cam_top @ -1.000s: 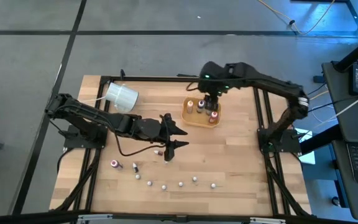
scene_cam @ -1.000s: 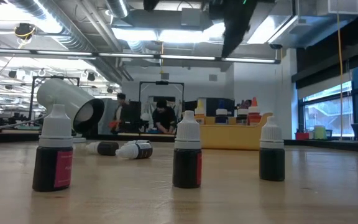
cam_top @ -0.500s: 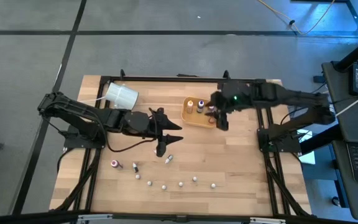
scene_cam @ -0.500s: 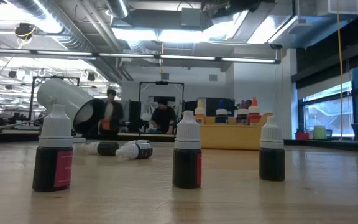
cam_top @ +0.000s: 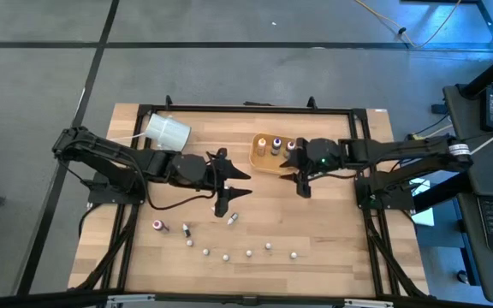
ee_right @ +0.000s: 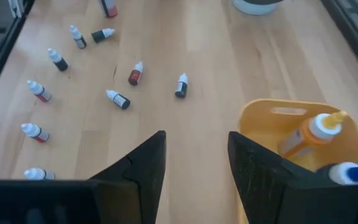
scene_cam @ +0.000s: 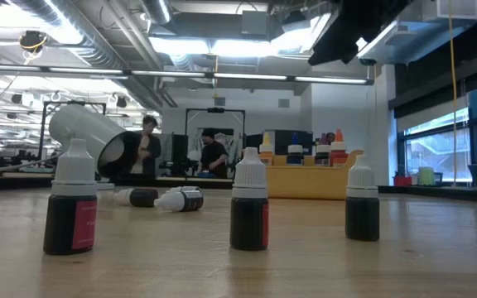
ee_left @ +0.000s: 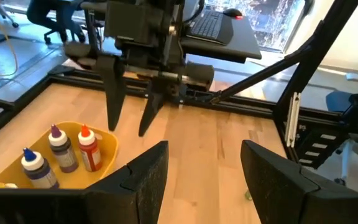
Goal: Pick & Place food coloring
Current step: Put the small violet food coloring bottle into the yellow bin
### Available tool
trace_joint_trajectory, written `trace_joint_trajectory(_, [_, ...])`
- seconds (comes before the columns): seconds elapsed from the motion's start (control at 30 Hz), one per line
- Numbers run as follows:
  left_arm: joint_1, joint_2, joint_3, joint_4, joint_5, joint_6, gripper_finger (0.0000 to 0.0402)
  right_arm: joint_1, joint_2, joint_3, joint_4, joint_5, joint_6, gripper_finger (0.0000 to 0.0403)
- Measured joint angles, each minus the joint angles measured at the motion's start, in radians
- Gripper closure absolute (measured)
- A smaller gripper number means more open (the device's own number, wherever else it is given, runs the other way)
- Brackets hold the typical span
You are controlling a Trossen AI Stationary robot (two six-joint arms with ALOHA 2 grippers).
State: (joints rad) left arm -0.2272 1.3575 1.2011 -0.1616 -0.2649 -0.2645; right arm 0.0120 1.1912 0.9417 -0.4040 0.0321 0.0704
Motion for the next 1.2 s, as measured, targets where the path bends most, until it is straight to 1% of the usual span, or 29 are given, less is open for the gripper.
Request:
trace_joint_trajectory(0.07, [0.0, 0.0, 0.0, 0.0, -0.002, 0.018, 0.0205, 0.0, 0.0, -0.024, 0.043, -0.001, 0.014, 0.0228])
trace_joint_trajectory(0.17, [0.0, 0.0, 0.0, 0.0, -0.003, 0.052, 0.0205, 0.0, 0.0, -0.032, 0.046, -0.002, 0.033, 0.0228])
trace_joint_trajectory(0.27, [-0.003, 0.0, 0.0, 0.0, 0.002, 0.016, 0.0205, 0.0, 0.0, -0.032, 0.046, -0.002, 0.031, 0.0228])
trace_joint_trajectory(0.33, [-0.008, 0.0, 0.0, 0.0, 0.025, -0.006, 0.0205, 0.0, 0.0, -0.032, 0.05, -0.002, 0.03, 0.0228])
trace_joint_trajectory(0.43, [-0.01, 0.0, 0.0, -0.007, 0.018, 0.021, 0.0205, 0.0, 0.0, -0.032, 0.049, -0.001, 0.03, 0.0228])
trace_joint_trajectory(0.53, [0.002, 0.0, 0.0, -0.101, -0.049, -0.008, 0.0205, 0.0, 0.0, -0.032, 0.049, -0.001, 0.033, 0.0228])
trace_joint_trajectory(0.67, [0.04, 0.015, 0.0, -0.274, -0.08, -0.039, 0.0206, 0.0, 0.0, -0.032, 0.049, 0.0, 0.033, 0.0228])
trace_joint_trajectory(0.73, [0.063, 0.034, 0.0, -0.35, -0.063, -0.026, 0.0206, 0.0, 0.0, -0.032, 0.049, 0.0, 0.033, 0.0228])
trace_joint_trajectory(0.87, [0.116, 0.098, 0.0, -0.397, 0.024, 0.004, 0.0206, 0.0, 0.0, -0.032, 0.049, 0.0, 0.042, 0.0228])
trace_joint_trajectory(1.0, [0.166, 0.183, 0.0, -0.426, 0.07, 0.059, 0.0206, 0.0, 0.0, -0.032, 0.047, 0.001, 0.064, 0.0228])
trace_joint_trajectory(1.2, [0.221, 0.302, 0.0, -0.522, 0.134, 0.113, 0.0206, 0.002, 0.0, -0.032, 0.039, 0.001, 0.085, 0.0228])
